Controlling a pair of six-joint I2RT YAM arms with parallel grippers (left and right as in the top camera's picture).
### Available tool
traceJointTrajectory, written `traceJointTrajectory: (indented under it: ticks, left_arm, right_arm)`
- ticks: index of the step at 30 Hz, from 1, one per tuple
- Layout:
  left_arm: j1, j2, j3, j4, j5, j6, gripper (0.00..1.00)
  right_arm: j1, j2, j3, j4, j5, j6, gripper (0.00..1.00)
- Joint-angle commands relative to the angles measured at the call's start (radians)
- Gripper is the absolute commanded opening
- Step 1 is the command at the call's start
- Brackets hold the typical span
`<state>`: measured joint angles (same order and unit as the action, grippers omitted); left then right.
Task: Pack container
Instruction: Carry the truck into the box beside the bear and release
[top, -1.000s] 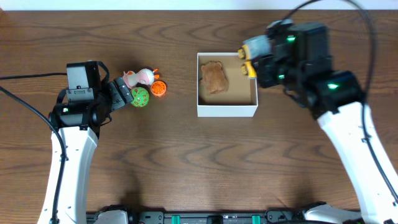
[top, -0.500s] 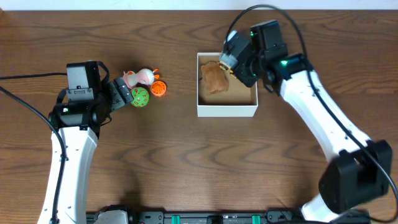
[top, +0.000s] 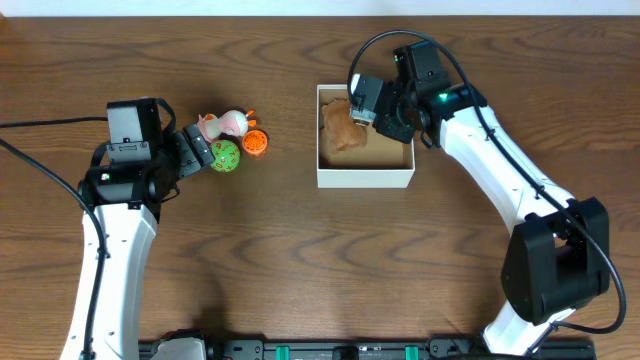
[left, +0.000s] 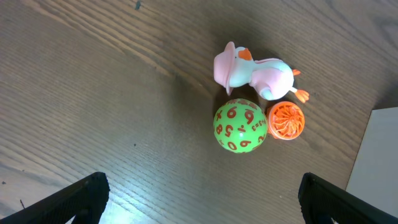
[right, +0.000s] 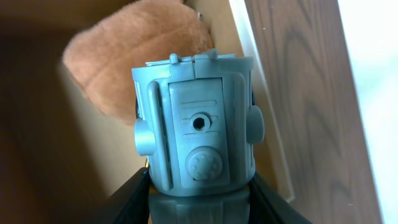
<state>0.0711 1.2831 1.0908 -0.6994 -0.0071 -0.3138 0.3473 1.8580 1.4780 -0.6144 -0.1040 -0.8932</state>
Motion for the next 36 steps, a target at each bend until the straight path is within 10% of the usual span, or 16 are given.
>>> traceJointTrajectory:
  ticks: [1, 13, 20, 36]
  left_arm:
    - [0.005, 0.004, 0.015, 0.000, -0.008, 0.010, 0.98]
    - [0.005, 0.004, 0.014, 0.000, -0.008, 0.010, 0.98]
    - [0.005, 0.004, 0.014, 0.000, -0.008, 0.010, 0.98]
    - [0.005, 0.004, 0.014, 0.000, -0.007, 0.010, 0.98]
  right_arm:
    - [-0.022, 0.003, 0.006, 0.012, -0.010, -0.066, 0.31]
    - [-0.039, 0.095, 0.005, 0.018, -0.027, -0.122, 0.31]
    - [-0.037, 0.109, 0.008, 0.034, 0.005, -0.106, 0.56]
    - [-0.037, -0.313, 0.066, -0.038, 0.018, 0.499, 0.85]
